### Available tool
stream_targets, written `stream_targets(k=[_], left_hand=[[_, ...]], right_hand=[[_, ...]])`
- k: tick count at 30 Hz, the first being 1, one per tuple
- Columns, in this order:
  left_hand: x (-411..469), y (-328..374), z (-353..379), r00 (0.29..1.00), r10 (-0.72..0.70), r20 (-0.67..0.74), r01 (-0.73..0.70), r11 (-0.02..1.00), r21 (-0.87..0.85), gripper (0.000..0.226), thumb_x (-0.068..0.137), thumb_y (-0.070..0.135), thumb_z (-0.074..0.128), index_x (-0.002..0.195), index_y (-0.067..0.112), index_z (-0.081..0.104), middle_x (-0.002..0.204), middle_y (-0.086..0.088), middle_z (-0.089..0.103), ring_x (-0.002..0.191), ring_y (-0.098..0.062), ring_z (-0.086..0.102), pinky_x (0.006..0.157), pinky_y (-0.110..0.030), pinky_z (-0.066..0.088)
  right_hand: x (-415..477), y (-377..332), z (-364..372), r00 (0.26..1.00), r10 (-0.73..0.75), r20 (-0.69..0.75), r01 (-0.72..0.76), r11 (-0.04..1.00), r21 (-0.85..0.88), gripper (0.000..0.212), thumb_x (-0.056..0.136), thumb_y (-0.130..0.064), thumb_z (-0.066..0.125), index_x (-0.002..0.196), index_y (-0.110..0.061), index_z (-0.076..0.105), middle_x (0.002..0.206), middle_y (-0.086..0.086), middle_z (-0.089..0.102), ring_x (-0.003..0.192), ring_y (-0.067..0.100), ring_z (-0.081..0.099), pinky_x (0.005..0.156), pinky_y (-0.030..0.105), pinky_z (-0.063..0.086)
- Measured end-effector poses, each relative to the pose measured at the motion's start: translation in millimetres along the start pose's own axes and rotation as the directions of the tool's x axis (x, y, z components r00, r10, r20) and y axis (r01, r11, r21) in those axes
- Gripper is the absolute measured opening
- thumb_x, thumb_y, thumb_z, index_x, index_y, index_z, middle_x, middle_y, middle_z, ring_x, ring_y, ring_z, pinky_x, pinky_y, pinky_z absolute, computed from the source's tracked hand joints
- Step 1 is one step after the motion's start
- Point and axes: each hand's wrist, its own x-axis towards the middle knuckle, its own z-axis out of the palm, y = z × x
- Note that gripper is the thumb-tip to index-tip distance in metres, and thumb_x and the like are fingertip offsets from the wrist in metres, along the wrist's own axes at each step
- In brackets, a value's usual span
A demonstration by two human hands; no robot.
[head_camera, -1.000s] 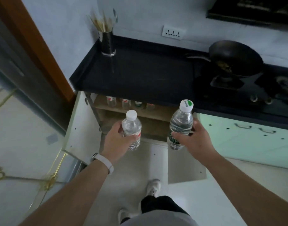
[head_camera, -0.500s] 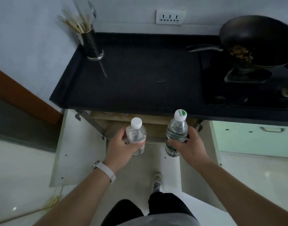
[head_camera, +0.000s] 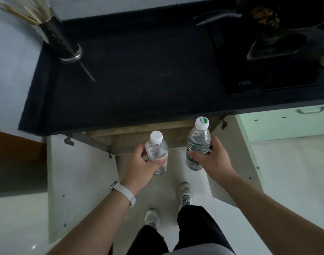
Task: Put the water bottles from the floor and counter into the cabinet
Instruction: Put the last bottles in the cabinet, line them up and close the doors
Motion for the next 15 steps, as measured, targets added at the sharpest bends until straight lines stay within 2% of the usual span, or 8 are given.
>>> stream_targets(k=[4, 9, 12, 15], left_hand=[[27, -33, 15, 0.998, 0.027, 0.057, -0.028, 1.0, 0.006, 0.053, 0.075, 0.024, 0.089, 0.117, 0.039, 0.061, 0.109, 0.025, 0.069, 0.101, 0.012, 0.062, 0.076, -0.009, 0.047], [75, -89, 46, 0.995, 0.057, 0.078, -0.056, 0.998, -0.009, 0.058, 0.074, 0.023, 0.09, 0.123, 0.033, 0.061, 0.111, 0.02, 0.07, 0.096, 0.015, 0.062, 0.071, -0.005, 0.047], [112, -122, 66, 0.995, 0.056, 0.088, -0.054, 0.998, -0.028, 0.06, 0.071, 0.023, 0.091, 0.123, 0.03, 0.063, 0.112, 0.018, 0.071, 0.098, 0.007, 0.065, 0.075, -0.01, 0.05], [153, -150, 83, 0.992, 0.067, 0.11, -0.065, 0.998, -0.026, 0.06, 0.07, 0.027, 0.092, 0.123, 0.031, 0.062, 0.114, 0.018, 0.07, 0.106, -0.002, 0.065, 0.085, -0.023, 0.052]], right_hand=[[18, 40, 23, 0.999, 0.015, -0.052, -0.013, 0.999, 0.053, 0.044, 0.075, -0.023, 0.082, 0.104, -0.038, 0.053, 0.095, -0.016, 0.064, 0.085, -0.002, 0.06, 0.067, 0.021, 0.045], [57, 97, 53, 0.992, 0.013, -0.125, 0.002, 0.993, 0.119, 0.05, 0.075, -0.021, 0.082, 0.114, -0.03, 0.054, 0.097, -0.017, 0.063, 0.085, -0.003, 0.059, 0.066, 0.016, 0.043], [86, 129, 69, 0.984, -0.002, -0.178, 0.03, 0.988, 0.154, 0.051, 0.075, -0.02, 0.083, 0.118, -0.028, 0.055, 0.097, -0.018, 0.063, 0.083, -0.006, 0.06, 0.065, 0.014, 0.043], [118, 155, 82, 0.977, -0.049, -0.208, 0.083, 0.984, 0.159, 0.05, 0.077, -0.019, 0.082, 0.117, -0.027, 0.054, 0.099, -0.017, 0.063, 0.08, -0.01, 0.06, 0.065, 0.012, 0.042]])
